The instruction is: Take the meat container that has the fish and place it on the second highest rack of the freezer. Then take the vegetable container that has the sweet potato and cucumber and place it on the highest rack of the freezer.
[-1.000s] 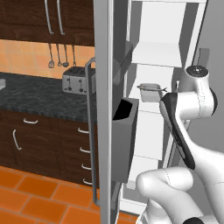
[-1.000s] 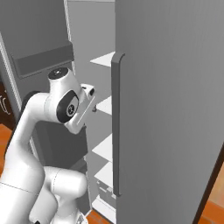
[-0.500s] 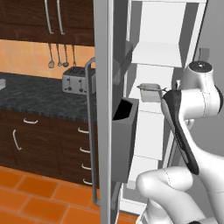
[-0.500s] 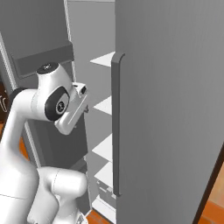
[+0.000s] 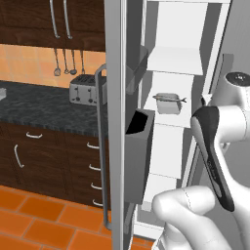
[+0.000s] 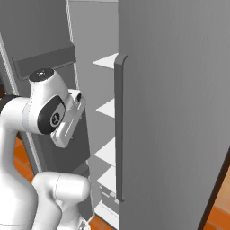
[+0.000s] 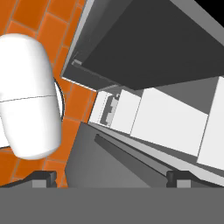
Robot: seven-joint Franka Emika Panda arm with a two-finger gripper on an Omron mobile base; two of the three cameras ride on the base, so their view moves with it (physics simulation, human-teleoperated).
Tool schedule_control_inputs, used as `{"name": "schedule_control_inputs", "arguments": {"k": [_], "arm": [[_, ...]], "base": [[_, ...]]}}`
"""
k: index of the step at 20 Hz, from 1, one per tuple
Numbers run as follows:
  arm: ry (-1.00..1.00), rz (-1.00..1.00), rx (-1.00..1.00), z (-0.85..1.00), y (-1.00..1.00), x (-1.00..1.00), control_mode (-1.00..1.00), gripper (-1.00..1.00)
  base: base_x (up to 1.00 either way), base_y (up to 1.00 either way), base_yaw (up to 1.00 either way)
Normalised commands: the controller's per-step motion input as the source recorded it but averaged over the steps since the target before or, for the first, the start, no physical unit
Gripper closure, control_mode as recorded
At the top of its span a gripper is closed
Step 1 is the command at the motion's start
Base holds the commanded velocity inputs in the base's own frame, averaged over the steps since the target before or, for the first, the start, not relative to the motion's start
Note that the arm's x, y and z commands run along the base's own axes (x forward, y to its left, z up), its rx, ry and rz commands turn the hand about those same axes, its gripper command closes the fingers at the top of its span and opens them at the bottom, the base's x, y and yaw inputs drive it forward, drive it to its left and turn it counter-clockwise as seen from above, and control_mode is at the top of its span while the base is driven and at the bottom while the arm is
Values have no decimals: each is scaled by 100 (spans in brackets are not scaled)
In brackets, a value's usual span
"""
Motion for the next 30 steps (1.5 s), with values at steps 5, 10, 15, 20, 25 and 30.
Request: {"name": "schedule_control_inputs", "arguments": {"k": [5,10,15,20,25,30], "arm": [[0,1,0,0,7,-6,-100,-100],[0,0,0,19,14,0,-100,-100],[0,0,0,22,24,0,-100,-100],[0,0,0,10,0,0,100,-100],[0,0,0,0,0,0,100,-100],[0,0,0,0,0,0,100,-100]], "base": [[0,0,0],[0,0,0],[0,0,0],[-21,0,0],[-98,-25,13],[-92,-11,51]]}}
